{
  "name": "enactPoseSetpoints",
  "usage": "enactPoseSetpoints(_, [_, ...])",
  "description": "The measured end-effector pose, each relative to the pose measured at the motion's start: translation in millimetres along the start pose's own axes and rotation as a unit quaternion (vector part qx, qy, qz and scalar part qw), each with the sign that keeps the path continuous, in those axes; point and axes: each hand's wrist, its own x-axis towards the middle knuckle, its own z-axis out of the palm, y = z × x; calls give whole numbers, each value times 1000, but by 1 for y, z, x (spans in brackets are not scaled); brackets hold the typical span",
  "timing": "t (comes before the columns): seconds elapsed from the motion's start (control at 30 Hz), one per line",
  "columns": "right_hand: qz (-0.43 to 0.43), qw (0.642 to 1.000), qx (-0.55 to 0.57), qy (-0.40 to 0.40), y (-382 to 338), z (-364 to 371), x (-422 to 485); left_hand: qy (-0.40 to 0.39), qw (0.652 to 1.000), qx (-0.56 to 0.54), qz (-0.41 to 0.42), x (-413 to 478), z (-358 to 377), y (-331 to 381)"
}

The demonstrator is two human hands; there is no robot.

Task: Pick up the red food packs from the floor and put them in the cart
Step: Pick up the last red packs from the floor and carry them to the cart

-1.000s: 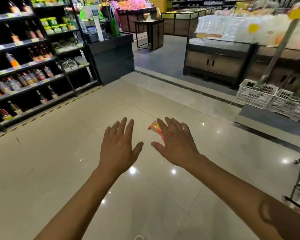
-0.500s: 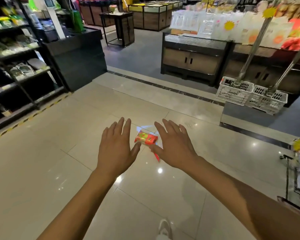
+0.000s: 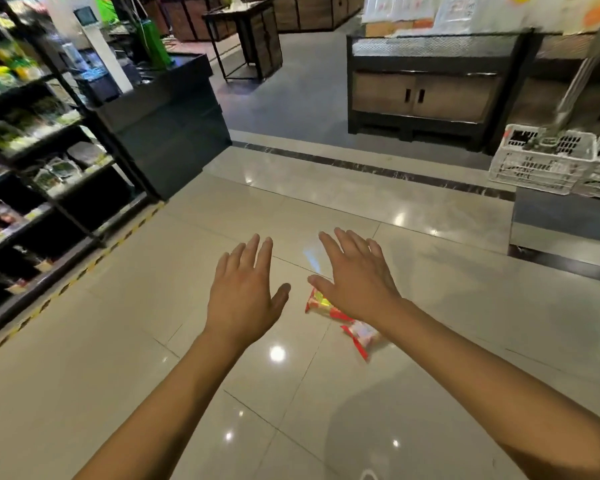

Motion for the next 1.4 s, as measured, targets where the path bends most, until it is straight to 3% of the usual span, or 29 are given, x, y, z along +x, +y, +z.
enactPoseSetpoints(0.37, [137, 988, -34, -64, 83, 54, 196, -60, 990, -59, 117, 239, 118, -45])
enactPoseSetpoints(0.67, [210, 963, -32, -163, 149, 144, 340, -180, 947, -62, 257, 416, 275, -61])
enactPoseSetpoints(0.97, [207, 924, -36, -318, 270, 405, 373, -318, 903, -24, 290, 450, 558, -31])
enactPoseSetpoints(1.13, [198, 917, -36, -345, 321, 567, 363, -370, 882, -16, 292, 442, 732, -13])
enactPoseSetpoints(1.3, [150, 894, -80, -415, 377, 707, 359, -442, 850, 8, 288, 439, 878, -1])
enactPoseSetpoints(1.4, [101, 887, -124, -433, 408, 768, 370, -446, 849, -1, 283, 449, 941, 10])
